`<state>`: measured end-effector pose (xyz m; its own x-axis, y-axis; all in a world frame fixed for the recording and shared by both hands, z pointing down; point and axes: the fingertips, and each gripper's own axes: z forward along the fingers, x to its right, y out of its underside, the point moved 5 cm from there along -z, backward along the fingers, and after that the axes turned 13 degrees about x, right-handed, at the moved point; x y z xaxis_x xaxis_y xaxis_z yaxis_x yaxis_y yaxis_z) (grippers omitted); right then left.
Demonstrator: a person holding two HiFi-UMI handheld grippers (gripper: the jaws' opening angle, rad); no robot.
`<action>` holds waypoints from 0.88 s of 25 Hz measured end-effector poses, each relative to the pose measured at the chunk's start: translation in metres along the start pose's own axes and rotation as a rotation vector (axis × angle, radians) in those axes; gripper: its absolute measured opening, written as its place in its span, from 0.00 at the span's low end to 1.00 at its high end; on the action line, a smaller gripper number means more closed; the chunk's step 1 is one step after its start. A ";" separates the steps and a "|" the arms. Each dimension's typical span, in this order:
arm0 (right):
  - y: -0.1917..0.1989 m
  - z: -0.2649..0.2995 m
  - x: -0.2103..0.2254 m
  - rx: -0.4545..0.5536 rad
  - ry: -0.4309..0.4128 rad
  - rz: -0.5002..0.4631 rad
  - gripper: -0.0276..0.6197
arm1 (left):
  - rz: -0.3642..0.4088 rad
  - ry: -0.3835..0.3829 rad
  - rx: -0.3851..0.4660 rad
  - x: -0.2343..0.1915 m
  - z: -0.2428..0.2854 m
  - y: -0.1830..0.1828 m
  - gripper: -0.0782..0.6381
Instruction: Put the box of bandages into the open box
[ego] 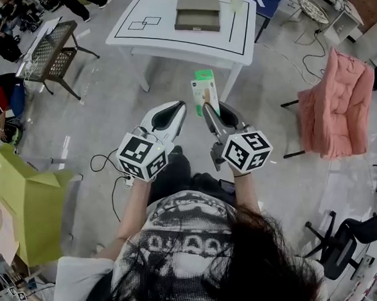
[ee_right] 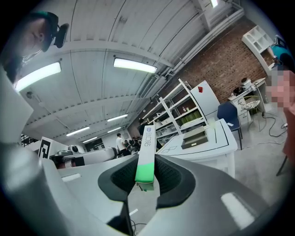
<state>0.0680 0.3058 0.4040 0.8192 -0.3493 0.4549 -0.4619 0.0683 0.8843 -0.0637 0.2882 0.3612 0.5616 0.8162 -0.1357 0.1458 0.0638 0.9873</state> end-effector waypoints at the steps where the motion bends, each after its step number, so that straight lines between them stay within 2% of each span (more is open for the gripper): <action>1: 0.000 0.002 0.001 0.000 0.000 0.001 0.19 | -0.001 0.000 0.001 -0.002 0.001 -0.001 0.11; 13: 0.003 0.043 0.033 -0.016 0.040 0.019 0.19 | -0.031 0.007 -0.012 -0.049 0.040 0.008 0.11; 22: 0.011 0.137 0.056 -0.043 0.080 0.034 0.19 | -0.052 0.038 -0.036 -0.141 0.090 0.005 0.11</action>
<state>0.0627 0.1592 0.4250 0.8283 -0.2707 0.4905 -0.4767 0.1195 0.8709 -0.0686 0.1216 0.3781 0.5223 0.8325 -0.1845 0.1445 0.1268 0.9813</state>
